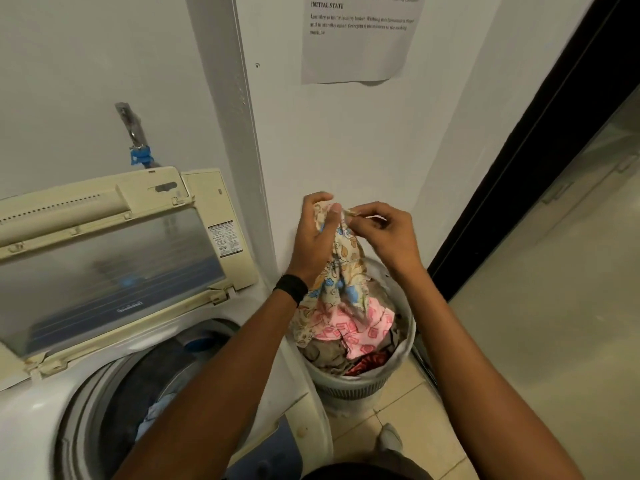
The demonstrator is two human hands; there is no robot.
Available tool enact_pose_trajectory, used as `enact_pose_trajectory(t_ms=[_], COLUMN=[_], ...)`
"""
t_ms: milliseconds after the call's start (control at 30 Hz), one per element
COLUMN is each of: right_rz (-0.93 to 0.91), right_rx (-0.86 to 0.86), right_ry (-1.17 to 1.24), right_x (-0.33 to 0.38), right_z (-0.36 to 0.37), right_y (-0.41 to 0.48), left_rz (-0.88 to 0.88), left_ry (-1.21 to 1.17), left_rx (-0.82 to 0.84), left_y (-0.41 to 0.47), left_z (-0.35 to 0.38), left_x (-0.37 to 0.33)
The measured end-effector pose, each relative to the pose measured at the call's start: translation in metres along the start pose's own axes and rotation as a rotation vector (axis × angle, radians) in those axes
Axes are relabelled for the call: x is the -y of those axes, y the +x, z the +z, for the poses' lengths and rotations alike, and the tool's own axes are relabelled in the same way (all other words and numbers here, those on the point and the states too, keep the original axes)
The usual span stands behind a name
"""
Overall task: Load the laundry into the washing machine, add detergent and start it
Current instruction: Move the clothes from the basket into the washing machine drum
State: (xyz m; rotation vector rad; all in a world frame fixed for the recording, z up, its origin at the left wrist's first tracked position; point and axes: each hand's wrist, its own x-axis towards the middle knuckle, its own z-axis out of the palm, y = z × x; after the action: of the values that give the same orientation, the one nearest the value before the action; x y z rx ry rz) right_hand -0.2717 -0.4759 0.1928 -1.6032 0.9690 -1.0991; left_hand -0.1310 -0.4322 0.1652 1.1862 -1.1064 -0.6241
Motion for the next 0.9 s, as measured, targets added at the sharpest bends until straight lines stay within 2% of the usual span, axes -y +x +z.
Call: enact_pose_trajectory(t_ms=[67, 133, 233, 300, 400, 500, 567, 667, 733, 833, 900], right_rz=[-0.033, -0.084, -0.144, -0.024, 0.218, 0.235, 0.231, 0.260, 0.297, 0.344, 0.263], right_rx=[0.057, 0.117, 0.068, 0.094, 0.263, 0.408, 0.449, 0.413, 0.421, 0.345, 0.201], right_ry=[-0.022, -0.036, -0.123, -0.059, 0.005, -0.263, -0.368, -0.320, -0.218, 0.082, 0.166], right_x=[0.000, 0.002, -0.011, -0.026, -0.054, -0.075, -0.078, -0.070, -0.057, -0.031, -0.011], right_z=[0.010, 0.014, 0.023, 0.029, 0.038, 0.041, 0.039, 0.019, -0.002, -0.035, -0.037], right_y=[-0.003, -0.009, -0.026, -0.035, -0.036, -0.035, -0.042, -0.040, -0.031, -0.015, -0.007], left_rz=[-0.003, 0.006, -0.041, -0.119, -0.128, -0.153, -0.144, -0.077, 0.027, 0.091, 0.099], left_ry=[-0.003, -0.016, -0.079, -0.161, -0.162, -0.276, -0.265, -0.160, 0.033, 0.471, 0.633], left_rx=[0.021, -0.040, -0.147, -0.159, -0.134, -0.174, -0.199, -0.259, -0.264, -0.094, 0.047], left_y=[0.002, 0.005, 0.014, 0.021, 0.027, 0.030, 0.036, 0.039, 0.036, 0.022, 0.010], left_z=[0.004, 0.003, 0.000, 0.001, 0.001, -0.001, -0.007, -0.028, -0.044, -0.053, -0.043], left_x=[-0.003, -0.009, -0.014, -0.017, -0.020, -0.026, -0.029, -0.029, -0.022, -0.003, 0.005])
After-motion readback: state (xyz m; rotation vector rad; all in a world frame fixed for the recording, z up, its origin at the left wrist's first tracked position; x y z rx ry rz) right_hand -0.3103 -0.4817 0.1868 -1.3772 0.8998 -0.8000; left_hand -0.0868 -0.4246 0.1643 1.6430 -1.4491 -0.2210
